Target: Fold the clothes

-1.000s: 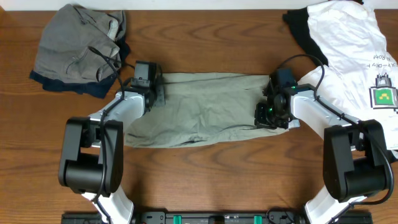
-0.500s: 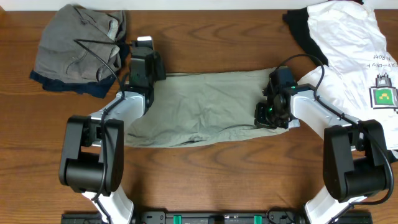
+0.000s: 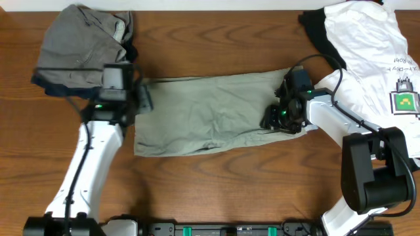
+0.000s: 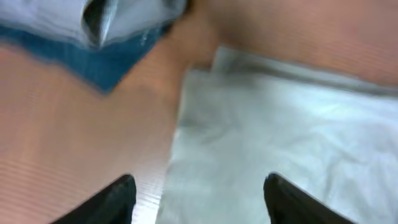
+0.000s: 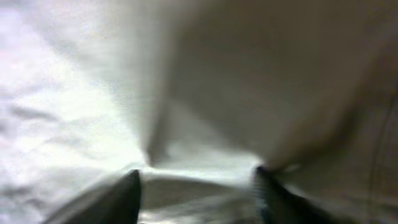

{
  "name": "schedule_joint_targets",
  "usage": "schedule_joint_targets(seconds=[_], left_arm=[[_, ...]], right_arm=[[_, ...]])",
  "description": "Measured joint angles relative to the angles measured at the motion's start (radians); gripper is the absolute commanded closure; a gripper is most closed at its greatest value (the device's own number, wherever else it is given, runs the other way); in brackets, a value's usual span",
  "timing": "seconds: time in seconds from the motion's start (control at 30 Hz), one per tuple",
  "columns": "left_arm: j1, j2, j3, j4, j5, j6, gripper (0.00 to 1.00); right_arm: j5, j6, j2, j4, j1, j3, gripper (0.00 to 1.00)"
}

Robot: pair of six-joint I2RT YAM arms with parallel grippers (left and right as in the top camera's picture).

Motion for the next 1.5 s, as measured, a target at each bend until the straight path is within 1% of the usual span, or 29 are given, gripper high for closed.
schedule_joint_targets(seconds=[0.1, 0.23, 0.3, 0.33, 0.37, 0.4, 0.43, 0.47, 0.5, 0.63, 0.73, 0.8, 0.93, 1.07, 1.13, 1.17, 1.23, 1.3, 1.4, 1.43, 1.5], left_arm=[[0.076, 0.043, -0.002, -0.072, 0.087, -0.007, 0.32], [0.142, 0.109, -0.002, -0.095, 0.193, -0.011, 0.34], [0.152, 0.13, -0.002, -0.097, 0.224, -0.012, 0.42], [0.153, 0.143, -0.002, -0.097, 0.237, -0.018, 0.49], [0.153, 0.155, -0.002, -0.097, 0.251, -0.022, 0.59], [0.153, 0.166, -0.002, -0.096, 0.262, -0.024, 0.72], [0.152, 0.177, -0.002, -0.095, 0.271, -0.029, 0.81], [0.152, 0.187, -0.002, -0.092, 0.279, -0.029, 0.9], [0.153, 0.198, -0.002, -0.087, 0.285, -0.03, 0.93], [0.152, 0.245, -0.002, -0.04, 0.29, -0.014, 0.94], [0.152, 0.291, -0.002, -0.004, 0.289, -0.005, 0.94], [0.152, 0.337, -0.002, 0.021, 0.287, -0.002, 0.94], [0.152, 0.41, -0.001, 0.048, 0.29, 0.003, 0.94], [0.152, 0.415, 0.0, 0.078, 0.291, 0.021, 0.94], [0.152, 0.419, 0.001, 0.094, 0.292, 0.026, 0.94], [0.152, 0.421, 0.002, 0.098, 0.292, 0.027, 0.94], [0.152, 0.424, 0.004, 0.102, 0.294, 0.028, 0.94], [0.152, 0.427, 0.005, 0.11, 0.298, 0.028, 0.94], [0.152, 0.431, 0.007, 0.12, 0.299, 0.028, 0.94], [0.152, 0.431, 0.007, 0.123, 0.299, 0.028, 0.94], [0.152, 0.433, 0.007, 0.133, 0.3, 0.028, 0.94]], right_arm=[[-0.001, -0.003, -0.001, 0.001, 0.0, 0.002, 0.37], [-0.001, -0.003, -0.001, 0.001, 0.0, 0.002, 0.39], [0.0, -0.006, -0.001, 0.001, 0.0, 0.002, 0.48], [0.006, -0.007, -0.001, 0.0, 0.0, 0.002, 0.48], [0.014, -0.005, -0.001, -0.002, 0.0, 0.002, 0.49], [0.016, -0.004, -0.001, -0.003, -0.001, 0.002, 0.5], [0.021, -0.004, -0.002, -0.003, -0.001, 0.002, 0.52], [0.024, -0.004, -0.005, -0.005, -0.001, 0.002, 0.54], [0.029, -0.005, -0.008, -0.008, -0.001, 0.002, 0.56], [0.055, -0.008, -0.055, -0.038, -0.002, 0.003, 0.65], [0.065, -0.011, -0.113, -0.078, -0.003, 0.018, 0.65], [0.066, -0.011, -0.144, -0.113, -0.008, 0.04, 0.62], [0.068, -0.014, -0.184, -0.192, -0.034, 0.08, 0.51], [0.068, -0.039, -0.189, -0.24, -0.083, 0.096, 0.41], [0.067, -0.055, -0.189, -0.252, -0.119, 0.097, 0.32], [0.068, -0.058, -0.189, -0.255, -0.137, 0.097, 0.29], [0.07, -0.079, -0.189, -0.257, -0.186, 0.097, 0.26], [0.072, -0.095, -0.189, -0.258, -0.236, 0.097, 0.26], [0.077, -0.118, -0.188, -0.258, -0.301, 0.097, 0.28], [0.079, -0.127, -0.186, -0.257, -0.318, 0.097, 0.3], [0.08, -0.138, -0.176, -0.257, -0.331, 0.097, 0.32]])
